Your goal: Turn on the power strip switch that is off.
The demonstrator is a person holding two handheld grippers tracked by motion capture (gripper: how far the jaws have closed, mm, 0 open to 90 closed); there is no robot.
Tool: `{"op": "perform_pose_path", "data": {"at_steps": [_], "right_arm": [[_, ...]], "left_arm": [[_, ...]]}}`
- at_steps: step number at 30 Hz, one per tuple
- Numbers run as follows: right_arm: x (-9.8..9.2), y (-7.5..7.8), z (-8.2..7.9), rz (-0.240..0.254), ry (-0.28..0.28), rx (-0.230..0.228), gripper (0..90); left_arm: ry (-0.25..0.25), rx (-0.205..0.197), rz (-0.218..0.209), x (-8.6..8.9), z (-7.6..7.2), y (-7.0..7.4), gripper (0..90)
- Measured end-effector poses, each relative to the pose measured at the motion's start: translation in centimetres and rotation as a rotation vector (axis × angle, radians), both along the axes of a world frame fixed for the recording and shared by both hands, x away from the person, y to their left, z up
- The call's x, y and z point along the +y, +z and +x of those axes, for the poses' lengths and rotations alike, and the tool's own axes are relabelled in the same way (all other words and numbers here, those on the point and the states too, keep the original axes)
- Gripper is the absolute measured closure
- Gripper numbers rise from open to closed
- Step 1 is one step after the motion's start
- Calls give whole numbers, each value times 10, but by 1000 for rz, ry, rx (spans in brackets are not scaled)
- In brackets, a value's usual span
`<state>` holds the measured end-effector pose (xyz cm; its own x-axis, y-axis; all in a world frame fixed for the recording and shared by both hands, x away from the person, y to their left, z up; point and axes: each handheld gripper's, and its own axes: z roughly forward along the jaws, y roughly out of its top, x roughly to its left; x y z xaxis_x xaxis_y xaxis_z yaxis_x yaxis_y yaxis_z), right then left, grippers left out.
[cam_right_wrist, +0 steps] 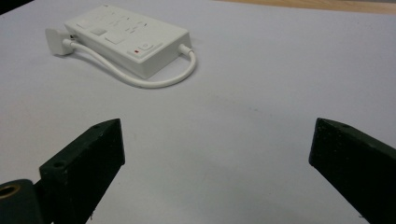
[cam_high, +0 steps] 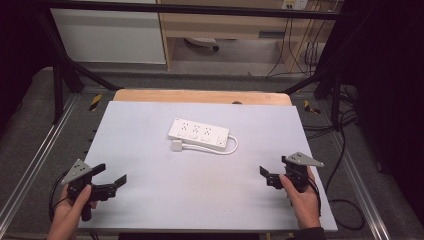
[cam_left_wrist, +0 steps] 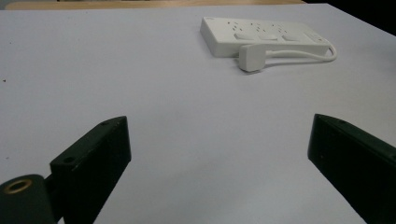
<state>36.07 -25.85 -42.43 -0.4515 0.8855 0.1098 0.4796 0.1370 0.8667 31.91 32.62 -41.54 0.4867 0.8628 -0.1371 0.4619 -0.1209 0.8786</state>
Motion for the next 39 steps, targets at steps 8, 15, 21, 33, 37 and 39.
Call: {"op": "perform_pose_path", "data": {"at_steps": [8, 15, 21, 33, 37, 39], "right_arm": [[7, 6, -1, 11, 8, -17, 35], [16, 3, 6, 9, 11, 20, 44], [23, 17, 12, -37, 31, 44, 46], [26, 46, 20, -85, 87, 73, 38], [25, 52, 22, -103, 87, 77, 38], [26, 56, 24, -98, 94, 67, 36]], "left_arm": [[6, 10, 7, 0, 1, -1, 61], [10, 18, 8, -4, 2, -2, 60], [15, 30, 14, -1, 2, -3, 62], [10, 42, 32, -5, 3, -4, 63], [14, 53, 33, -4, 3, -6, 63], [15, 53, 34, -4, 3, -5, 63]]}}
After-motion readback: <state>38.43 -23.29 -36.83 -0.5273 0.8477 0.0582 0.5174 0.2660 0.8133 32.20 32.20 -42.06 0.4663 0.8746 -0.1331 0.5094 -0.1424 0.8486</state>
